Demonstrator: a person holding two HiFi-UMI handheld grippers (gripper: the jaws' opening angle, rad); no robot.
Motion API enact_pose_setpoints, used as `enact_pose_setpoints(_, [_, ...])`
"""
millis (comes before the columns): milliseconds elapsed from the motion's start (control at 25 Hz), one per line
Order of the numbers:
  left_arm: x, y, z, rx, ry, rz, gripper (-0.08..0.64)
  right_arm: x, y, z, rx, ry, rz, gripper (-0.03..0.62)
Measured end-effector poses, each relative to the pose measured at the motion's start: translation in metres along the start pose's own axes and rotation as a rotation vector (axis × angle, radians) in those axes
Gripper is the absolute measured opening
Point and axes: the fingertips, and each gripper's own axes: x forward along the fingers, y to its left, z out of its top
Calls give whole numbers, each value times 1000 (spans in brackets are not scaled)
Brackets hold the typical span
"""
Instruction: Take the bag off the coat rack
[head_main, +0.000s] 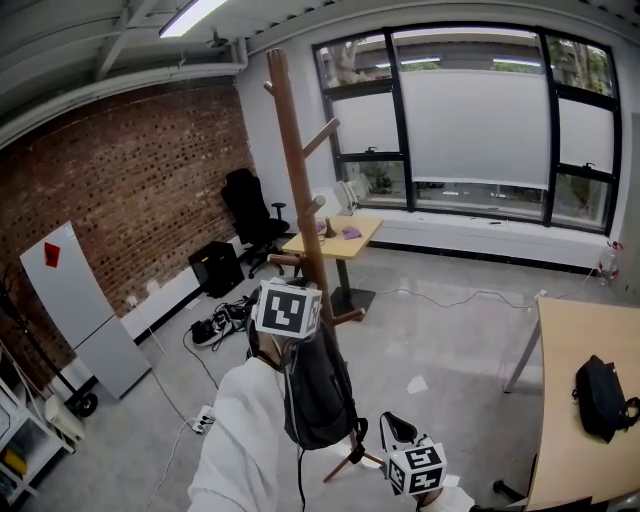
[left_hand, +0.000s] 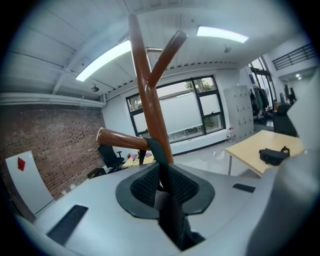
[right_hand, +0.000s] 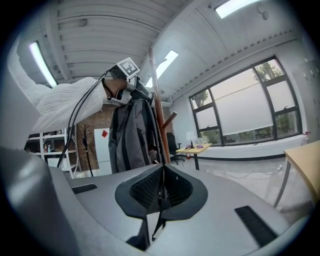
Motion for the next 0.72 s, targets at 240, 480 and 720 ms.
enact_pose_setpoints(240, [-8,2,4,-36,-56,2,46,2,-3,11,-3,-26,-12,14])
enact_pose_setpoints(480, [-26,18,10,-111,-119,-10,44,5,-1,8,0,-16,-10,14])
enact_pose_setpoints(720, [-45,36,18,-152,-177,15,44,8,9,10,-9,-15,14,14])
